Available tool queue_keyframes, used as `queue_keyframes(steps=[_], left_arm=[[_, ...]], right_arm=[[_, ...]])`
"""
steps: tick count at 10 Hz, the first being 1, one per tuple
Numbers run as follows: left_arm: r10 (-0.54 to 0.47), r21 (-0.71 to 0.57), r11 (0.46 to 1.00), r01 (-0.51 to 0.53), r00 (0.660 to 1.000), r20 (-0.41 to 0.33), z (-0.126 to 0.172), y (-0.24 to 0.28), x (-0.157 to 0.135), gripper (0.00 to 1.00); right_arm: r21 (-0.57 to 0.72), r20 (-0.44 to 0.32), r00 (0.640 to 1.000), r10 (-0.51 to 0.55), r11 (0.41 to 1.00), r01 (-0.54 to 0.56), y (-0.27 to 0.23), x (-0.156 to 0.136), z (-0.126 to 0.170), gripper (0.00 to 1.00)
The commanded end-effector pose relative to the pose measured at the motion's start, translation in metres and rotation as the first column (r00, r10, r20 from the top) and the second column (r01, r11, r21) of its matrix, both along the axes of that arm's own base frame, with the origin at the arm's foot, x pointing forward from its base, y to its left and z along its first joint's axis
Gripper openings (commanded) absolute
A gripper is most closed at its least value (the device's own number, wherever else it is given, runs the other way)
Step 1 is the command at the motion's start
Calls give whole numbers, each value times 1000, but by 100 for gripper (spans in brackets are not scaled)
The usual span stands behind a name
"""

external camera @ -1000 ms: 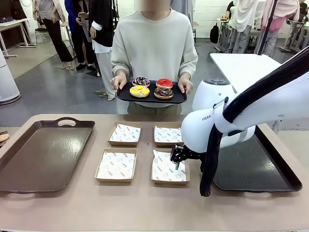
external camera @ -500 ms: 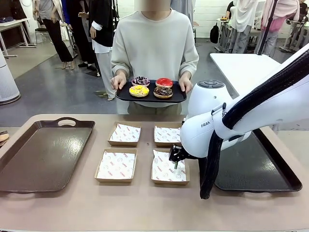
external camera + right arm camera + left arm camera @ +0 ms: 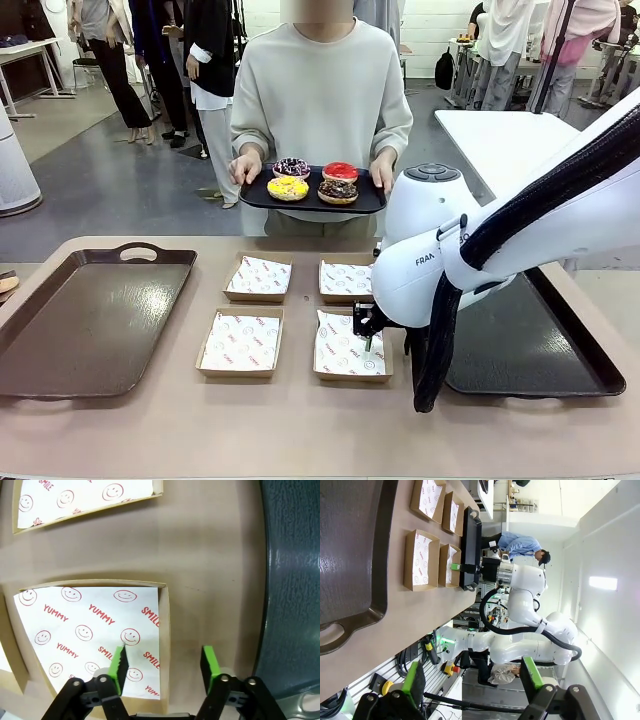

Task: Individually package the donuts and arrange them on the tray.
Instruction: Pick up one Paper togo box.

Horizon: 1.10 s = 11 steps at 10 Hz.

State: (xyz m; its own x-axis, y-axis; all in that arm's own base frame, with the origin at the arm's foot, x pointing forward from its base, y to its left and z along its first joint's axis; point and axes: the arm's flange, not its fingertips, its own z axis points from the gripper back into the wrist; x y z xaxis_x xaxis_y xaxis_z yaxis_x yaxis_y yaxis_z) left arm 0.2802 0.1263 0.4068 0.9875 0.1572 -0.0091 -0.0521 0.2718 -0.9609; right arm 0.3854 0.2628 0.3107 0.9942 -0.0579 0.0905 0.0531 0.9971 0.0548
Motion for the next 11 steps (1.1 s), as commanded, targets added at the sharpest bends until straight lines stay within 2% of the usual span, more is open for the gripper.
queue_keyframes(steps=[1, 2, 3, 4, 5, 9, 10, 11], left_arm=[[4, -14, 1000, -4, 1000, 5, 1, 1, 0, 100], [4, -14, 1000, -4, 1000, 5, 1, 1, 0, 100], [4, -14, 1000, -4, 1000, 5, 1, 1, 0, 100], [4, -14, 1000, -4, 1000, 5, 1, 1, 0, 100], [4, -14, 1000, -4, 1000, 5, 1, 1, 0, 100], [4, -14, 1000, -4, 1000, 5, 1, 1, 0, 100], [4, -14, 1000, -4, 1000, 5, 1, 1, 0, 100], [4, -14, 1000, -4, 1000, 5, 1, 1, 0, 100]], right_arm=[[-36, 37, 999, -34, 999, 35, 5, 2, 5, 0], [-44, 39, 998, -40, 998, 42, 4, 1, 6, 0], [-48, 43, 998, -45, 998, 47, 4, 1, 5, 13], [-51, 43, 998, -49, 997, 51, 3, 1, 5, 3], [-49, 44, 998, -50, 997, 53, 3, 0, 5, 0], [-53, 44, 997, -65, 996, 68, 2, -2, 7, 0], [-64, 25, 998, -65, 996, 66, 2, -6, 17, 0], [-57, 27, 999, -34, 998, 35, 2, -9, 40, 0]])
